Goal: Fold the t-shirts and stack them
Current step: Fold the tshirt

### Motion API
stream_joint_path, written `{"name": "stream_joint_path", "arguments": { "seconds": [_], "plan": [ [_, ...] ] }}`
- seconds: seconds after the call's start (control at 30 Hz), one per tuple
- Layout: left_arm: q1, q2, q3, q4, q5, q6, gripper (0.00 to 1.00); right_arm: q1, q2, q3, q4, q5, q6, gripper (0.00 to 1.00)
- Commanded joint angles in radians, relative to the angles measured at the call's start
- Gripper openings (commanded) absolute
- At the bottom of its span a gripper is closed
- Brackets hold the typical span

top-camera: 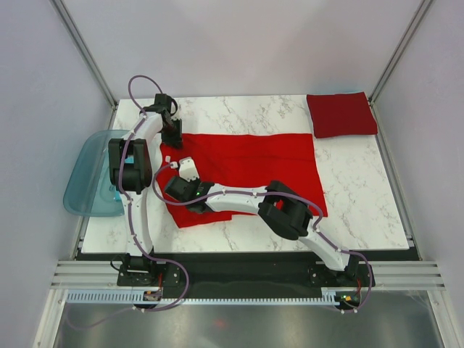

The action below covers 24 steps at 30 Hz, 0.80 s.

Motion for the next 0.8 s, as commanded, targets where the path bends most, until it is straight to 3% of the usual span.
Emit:
{"name": "stream_joint_path", "arguments": {
  "seconds": [0.0, 0.13, 0.2, 0.3, 0.43, 0.53, 0.77],
  "plan": [
    [0.011, 0.055, 0.014, 0.012, -0.018, 0.001, 0.32, 0.007, -0.047, 0.014, -0.027, 0.022, -0.022, 0.0],
    [0.011, 0.048, 0.012, 0.012, -0.021, 0.002, 0.32, 0.007, -0.038, 0.03, -0.03, -0.022, -0.049, 0.01],
    [0.011, 0.034, 0.011, 0.012, -0.021, 0.006, 0.32, 0.007, -0.039, 0.039, -0.042, -0.036, -0.051, 0.17],
    [0.011, -0.01, 0.001, 0.01, -0.015, 0.009, 0.33, -0.019, -0.08, 0.028, -0.048, -0.094, -0.063, 0.27],
    [0.011, -0.086, -0.008, 0.009, 0.005, -0.002, 0.34, -0.074, -0.174, -0.019, -0.041, -0.166, -0.08, 0.31],
    [0.011, -0.185, -0.06, 0.009, -0.002, -0.007, 0.35, -0.15, -0.27, -0.123, 0.016, -0.303, -0.076, 0.32],
    [0.014, -0.403, -0.345, 0.042, 0.328, -0.074, 0.38, -0.326, -0.407, -0.332, 0.16, -0.634, -0.14, 0.38]
  ]
}}
